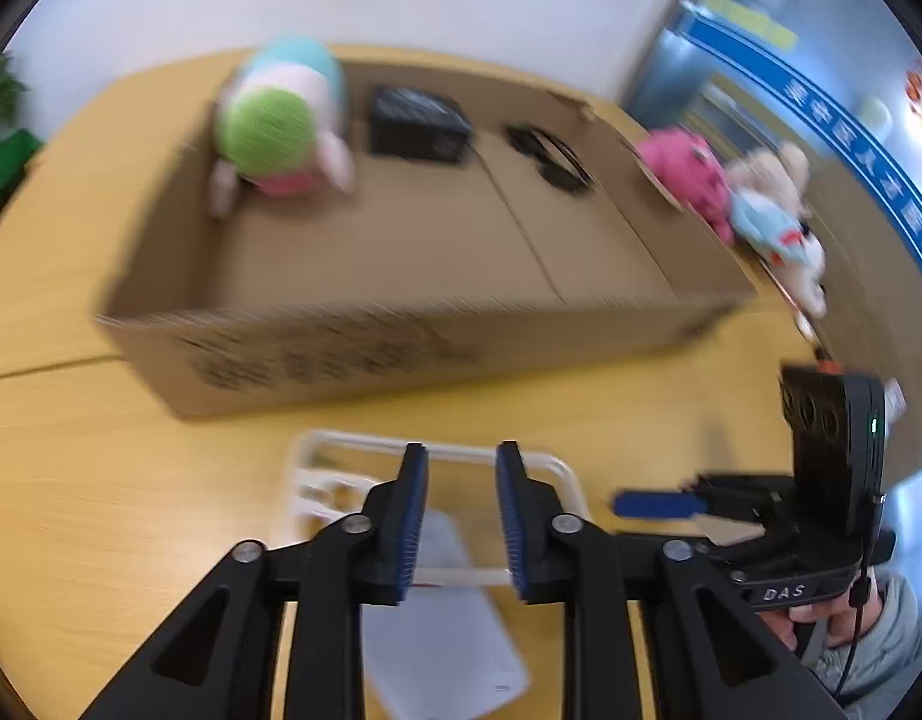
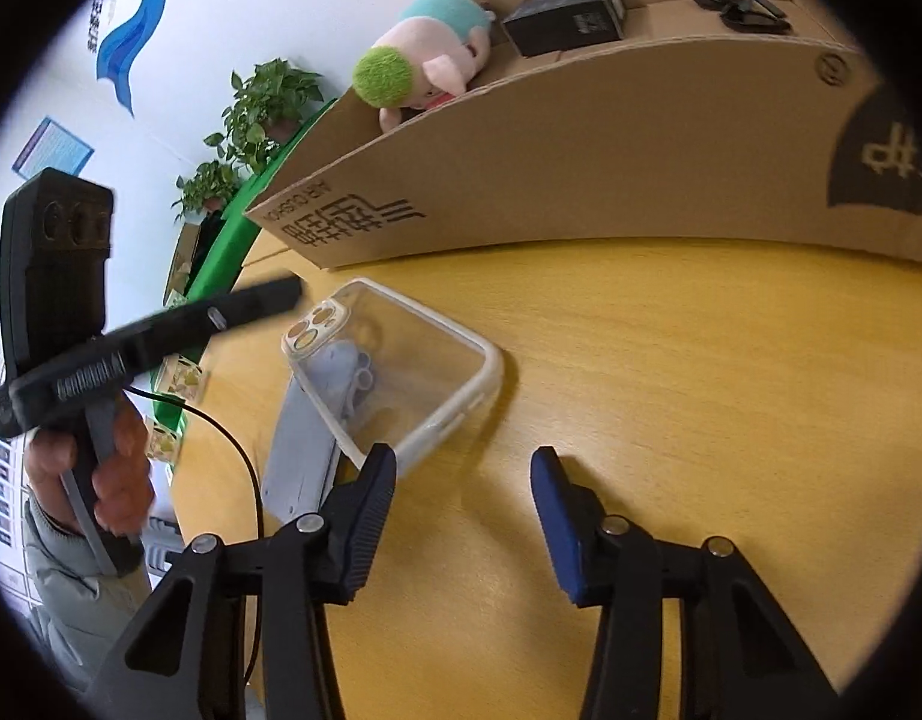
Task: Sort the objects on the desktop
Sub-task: 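Move the left gripper down to the clear phone case and grasp its rim, then carry the phone case with the left gripper and lower it into the box, then open the left gripper to release the phone case and withdraw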
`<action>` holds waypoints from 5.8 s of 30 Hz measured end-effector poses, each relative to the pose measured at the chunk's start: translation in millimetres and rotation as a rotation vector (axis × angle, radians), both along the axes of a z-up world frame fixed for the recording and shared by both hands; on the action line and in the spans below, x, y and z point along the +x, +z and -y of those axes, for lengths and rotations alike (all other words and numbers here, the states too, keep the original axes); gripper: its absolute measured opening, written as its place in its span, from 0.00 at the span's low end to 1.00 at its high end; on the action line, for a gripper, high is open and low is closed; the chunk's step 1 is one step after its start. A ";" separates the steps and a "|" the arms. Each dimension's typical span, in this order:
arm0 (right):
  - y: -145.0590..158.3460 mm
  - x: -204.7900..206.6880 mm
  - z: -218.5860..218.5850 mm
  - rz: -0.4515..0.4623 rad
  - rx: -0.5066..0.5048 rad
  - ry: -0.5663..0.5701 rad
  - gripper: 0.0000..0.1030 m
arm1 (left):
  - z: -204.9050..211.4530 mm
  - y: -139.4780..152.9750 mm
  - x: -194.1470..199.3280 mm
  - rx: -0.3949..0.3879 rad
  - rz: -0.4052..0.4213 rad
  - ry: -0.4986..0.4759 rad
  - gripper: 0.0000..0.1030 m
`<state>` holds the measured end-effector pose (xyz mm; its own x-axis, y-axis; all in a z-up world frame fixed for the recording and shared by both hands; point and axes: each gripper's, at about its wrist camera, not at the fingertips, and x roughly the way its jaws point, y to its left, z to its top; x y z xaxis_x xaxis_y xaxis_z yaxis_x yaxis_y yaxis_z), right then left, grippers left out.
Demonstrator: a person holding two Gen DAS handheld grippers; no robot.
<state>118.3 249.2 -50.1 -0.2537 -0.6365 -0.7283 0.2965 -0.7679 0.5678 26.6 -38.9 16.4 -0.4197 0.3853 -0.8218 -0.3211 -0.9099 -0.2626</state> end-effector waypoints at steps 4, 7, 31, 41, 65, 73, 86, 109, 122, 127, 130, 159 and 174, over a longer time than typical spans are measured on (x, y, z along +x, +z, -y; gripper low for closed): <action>0.3 -6.0 7.4 0.009 -0.031 0.016 0.54 | 29.1 -7.9 -17.7 -0.082 0.019 0.092 0.77; 1.2 -11.0 21.3 0.002 -0.032 0.034 0.55 | 38.2 -32.0 -30.4 -0.048 0.129 0.065 0.77; 54.3 29.5 -84.6 -0.246 0.024 -0.097 0.63 | -64.2 15.3 18.9 0.220 0.003 -0.244 0.63; 20.4 13.8 -84.1 -0.154 0.272 -0.190 0.46 | -86.9 -33.3 6.9 0.075 0.165 -0.170 0.47; 9.9 2.6 -66.0 -0.198 0.395 -0.161 0.15 | -84.8 -58.2 -0.8 -0.097 0.193 -0.048 0.14; 21.8 12.3 -69.0 -0.228 0.392 -0.195 0.07 | -81.6 -36.2 1.7 -0.050 0.119 -0.040 0.05; 239.0 24.1 -87.7 -0.784 0.368 -0.355 0.07 | -101.2 183.0 -8.8 0.108 -0.423 -0.107 0.04; 98.7 -165.3 47.8 -0.298 0.264 0.000 0.08 | -3.2 40.6 -155.9 -0.203 -0.020 0.102 0.04; 37.8 -173.8 86.7 -0.041 0.354 0.086 0.10 | -19.9 -40.2 -177.1 -0.631 0.175 0.029 0.05; 25.0 -178.6 108.1 0.034 0.414 0.163 0.14 | -19.3 -40.7 -177.6 -0.694 0.184 0.059 0.05; 25.5 -176.2 110.8 0.036 0.414 0.178 0.20 | -18.5 -39.6 -179.6 -0.691 0.193 0.066 0.05; 130.1 21.3 0.8 -0.628 0.504 -0.342 0.82 | -22.0 122.6 54.5 -0.022 -0.512 0.274 0.99; 131.2 47.1 17.7 -0.649 0.503 -0.323 0.82 | -20.4 118.0 78.3 -0.054 -0.524 0.268 0.99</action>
<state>165.4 231.5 81.1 -0.8267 -0.1055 -0.5526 0.1688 -0.9835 -0.0649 104.8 -18.5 134.4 -0.8518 0.1728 -0.4945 -0.1523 -0.9849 -0.0819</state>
